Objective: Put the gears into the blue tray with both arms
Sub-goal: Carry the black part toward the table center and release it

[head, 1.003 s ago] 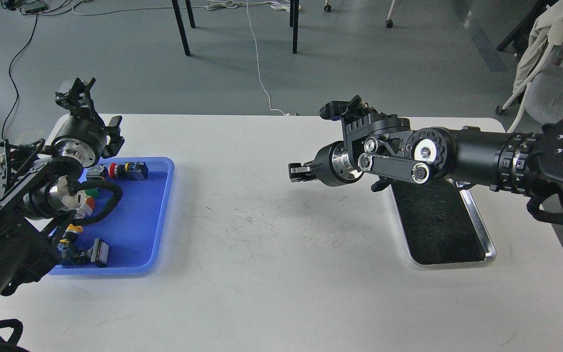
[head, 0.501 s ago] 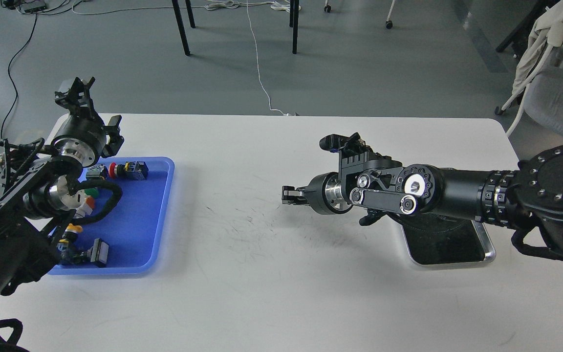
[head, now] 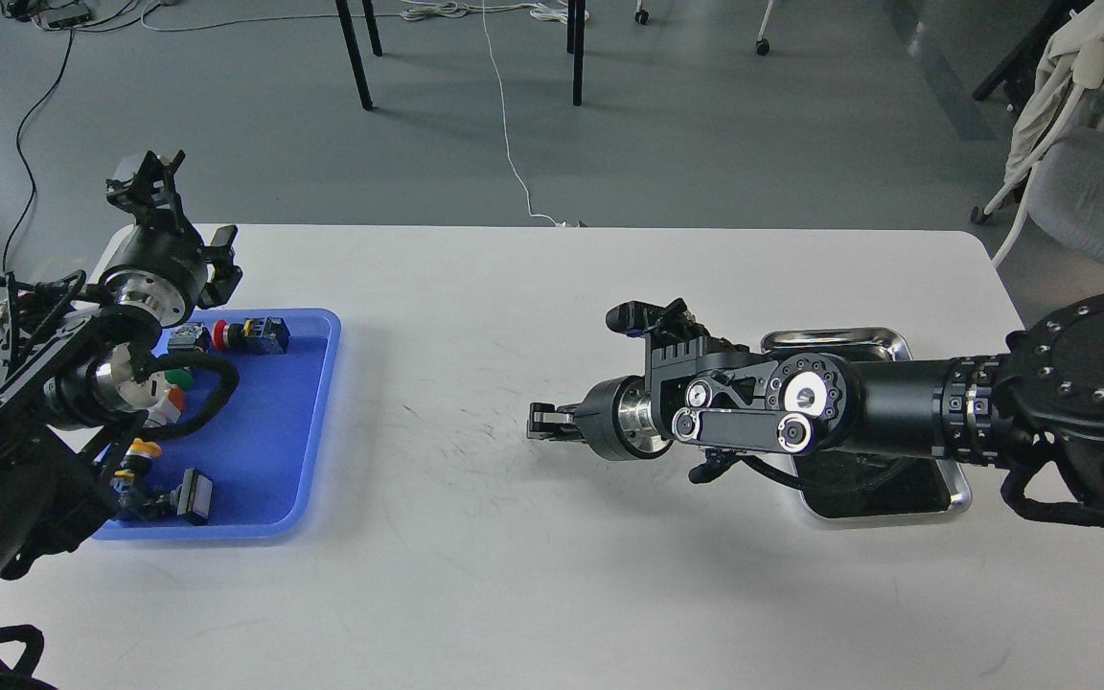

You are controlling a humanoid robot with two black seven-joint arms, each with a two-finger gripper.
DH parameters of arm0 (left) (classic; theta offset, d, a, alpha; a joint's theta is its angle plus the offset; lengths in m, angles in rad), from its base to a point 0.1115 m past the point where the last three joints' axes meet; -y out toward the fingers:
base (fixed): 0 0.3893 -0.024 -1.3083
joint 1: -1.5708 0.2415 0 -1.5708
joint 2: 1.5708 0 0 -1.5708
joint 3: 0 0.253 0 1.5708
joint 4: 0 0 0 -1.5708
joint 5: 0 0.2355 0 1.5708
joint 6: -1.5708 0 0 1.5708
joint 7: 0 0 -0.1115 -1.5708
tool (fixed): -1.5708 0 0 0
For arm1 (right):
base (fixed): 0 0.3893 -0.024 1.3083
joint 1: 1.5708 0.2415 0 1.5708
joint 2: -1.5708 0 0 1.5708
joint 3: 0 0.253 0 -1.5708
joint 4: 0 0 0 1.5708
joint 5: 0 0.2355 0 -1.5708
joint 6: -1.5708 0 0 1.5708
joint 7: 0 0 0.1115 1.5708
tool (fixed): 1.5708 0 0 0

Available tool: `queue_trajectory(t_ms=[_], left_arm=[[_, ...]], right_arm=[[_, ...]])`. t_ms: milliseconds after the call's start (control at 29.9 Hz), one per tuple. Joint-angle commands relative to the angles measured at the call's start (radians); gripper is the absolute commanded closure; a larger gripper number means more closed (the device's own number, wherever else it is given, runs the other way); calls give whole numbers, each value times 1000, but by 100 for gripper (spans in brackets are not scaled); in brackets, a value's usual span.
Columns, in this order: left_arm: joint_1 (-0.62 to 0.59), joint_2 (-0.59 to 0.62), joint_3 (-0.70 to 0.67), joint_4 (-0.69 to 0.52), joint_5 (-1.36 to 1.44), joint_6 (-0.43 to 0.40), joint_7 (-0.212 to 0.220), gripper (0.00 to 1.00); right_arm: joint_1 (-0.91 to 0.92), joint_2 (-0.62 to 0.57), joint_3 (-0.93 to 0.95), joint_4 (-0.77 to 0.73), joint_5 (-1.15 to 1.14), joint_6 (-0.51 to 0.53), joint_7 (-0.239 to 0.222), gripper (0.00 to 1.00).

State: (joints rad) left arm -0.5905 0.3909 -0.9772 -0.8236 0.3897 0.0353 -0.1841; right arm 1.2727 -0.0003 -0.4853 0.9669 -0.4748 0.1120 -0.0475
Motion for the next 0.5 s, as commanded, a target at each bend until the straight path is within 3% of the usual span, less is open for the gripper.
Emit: queue_trajectory(t_ms=[0,134,267,401,468], left_arm=[[0,-1,0,0,0,0,0,2],[0,-1,2,0,0,0,0,2],[0,-1,2,0,0,0,0,2],[0,-1,3,0,0,0,0,2],[0,-1,3,0,0,0,2,2]], right_arm=[[-13,0,1,4,-1,-2,1,65],[-13,0,7,4,-1,-2,1,57],[-13,0,62,-7,-1,-2,1,24],[-10,0,137,-51,-1,-2,0,6],[-9,0,184,-94,-1,0,0,5]])
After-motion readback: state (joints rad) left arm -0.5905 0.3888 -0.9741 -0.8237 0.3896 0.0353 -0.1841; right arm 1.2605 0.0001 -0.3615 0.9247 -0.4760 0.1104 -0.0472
